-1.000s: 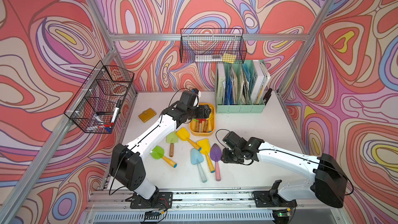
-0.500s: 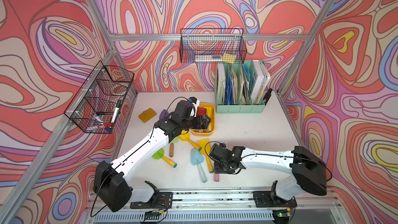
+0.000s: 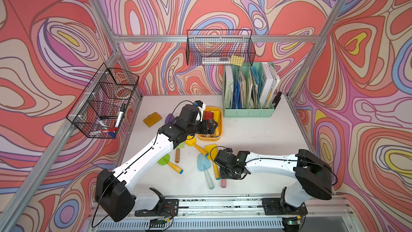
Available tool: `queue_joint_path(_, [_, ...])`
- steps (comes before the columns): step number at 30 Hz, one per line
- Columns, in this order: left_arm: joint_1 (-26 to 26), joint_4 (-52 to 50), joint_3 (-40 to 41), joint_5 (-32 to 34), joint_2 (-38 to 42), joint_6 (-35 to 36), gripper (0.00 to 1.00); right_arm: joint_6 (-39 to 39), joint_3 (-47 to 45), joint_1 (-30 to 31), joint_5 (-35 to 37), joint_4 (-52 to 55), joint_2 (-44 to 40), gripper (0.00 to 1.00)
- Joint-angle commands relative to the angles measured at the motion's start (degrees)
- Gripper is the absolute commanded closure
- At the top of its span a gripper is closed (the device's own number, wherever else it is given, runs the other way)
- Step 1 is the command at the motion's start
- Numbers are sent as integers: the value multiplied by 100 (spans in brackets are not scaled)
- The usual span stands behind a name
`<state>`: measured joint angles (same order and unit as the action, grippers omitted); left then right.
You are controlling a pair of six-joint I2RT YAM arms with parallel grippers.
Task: Put the shovel into the storage box
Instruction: Pick up the shovel from the center of the board.
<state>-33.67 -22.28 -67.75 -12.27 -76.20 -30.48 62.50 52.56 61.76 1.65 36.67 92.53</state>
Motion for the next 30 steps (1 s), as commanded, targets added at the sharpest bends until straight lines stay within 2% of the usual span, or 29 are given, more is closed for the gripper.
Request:
queue_joint_path(1, [-10, 50, 60, -50, -33, 41, 16, 64, 89, 38, 91, 24, 117, 61])
queue_joint_path(5, [-8, 84, 64, -123, -49, 11, 16, 69, 75, 38, 93, 50, 175, 69])
queue_joint_path(14, [-8, 135, 59, -256, -35, -64, 16, 113, 60, 38, 336, 337, -69, 100])
queue_joint_path(23, [-8, 186, -68, -437, -234, -13, 16, -344, 704, -86, 944, 1350, -742, 100])
queue_joint_path(30, [-8, 423, -181, -667, -628, -6, 19, -1230, 1291, -770, 736, 1445, -1192, 100])
